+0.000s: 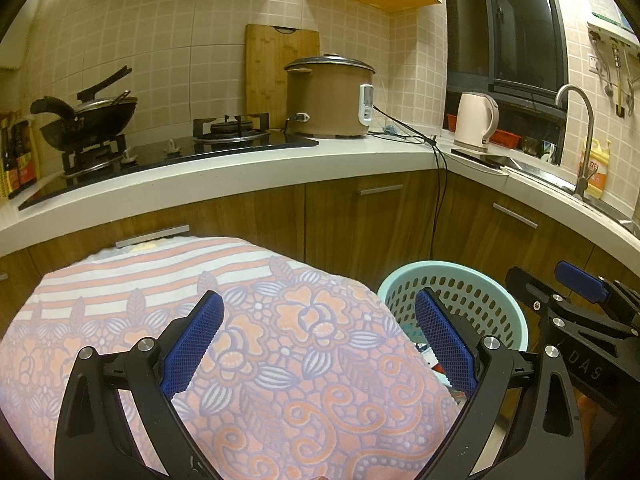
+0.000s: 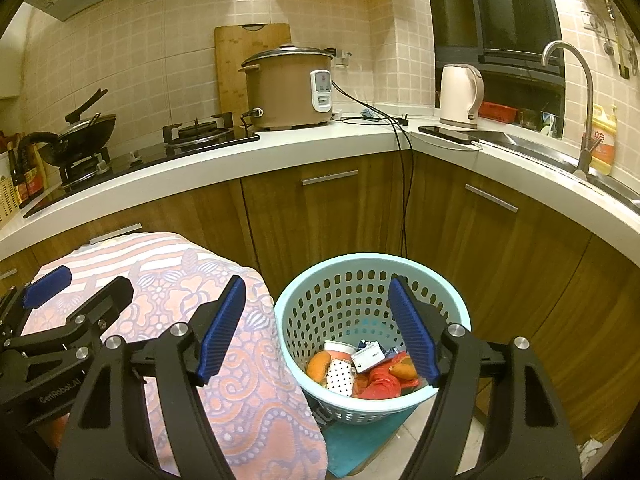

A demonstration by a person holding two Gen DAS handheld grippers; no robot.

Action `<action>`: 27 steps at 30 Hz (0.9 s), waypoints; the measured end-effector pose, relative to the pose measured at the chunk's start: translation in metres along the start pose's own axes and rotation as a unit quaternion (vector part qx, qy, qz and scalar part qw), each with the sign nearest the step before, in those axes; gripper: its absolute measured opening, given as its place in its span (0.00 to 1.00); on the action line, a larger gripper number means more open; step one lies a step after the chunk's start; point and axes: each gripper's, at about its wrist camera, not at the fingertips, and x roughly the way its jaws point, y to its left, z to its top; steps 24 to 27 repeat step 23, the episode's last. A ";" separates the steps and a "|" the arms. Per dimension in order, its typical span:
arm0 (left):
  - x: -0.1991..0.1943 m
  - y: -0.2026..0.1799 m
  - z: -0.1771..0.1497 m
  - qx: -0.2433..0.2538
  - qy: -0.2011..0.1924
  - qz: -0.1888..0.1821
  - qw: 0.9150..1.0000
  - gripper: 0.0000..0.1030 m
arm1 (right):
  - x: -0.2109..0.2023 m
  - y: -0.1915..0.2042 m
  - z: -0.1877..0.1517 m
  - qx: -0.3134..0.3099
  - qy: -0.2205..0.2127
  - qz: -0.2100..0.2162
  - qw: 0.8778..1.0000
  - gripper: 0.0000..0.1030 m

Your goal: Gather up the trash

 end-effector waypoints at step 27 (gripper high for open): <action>0.001 0.007 0.000 -0.017 0.003 0.013 1.000 0.93 | -0.006 -0.005 0.003 0.005 -0.006 -0.003 1.000 0.68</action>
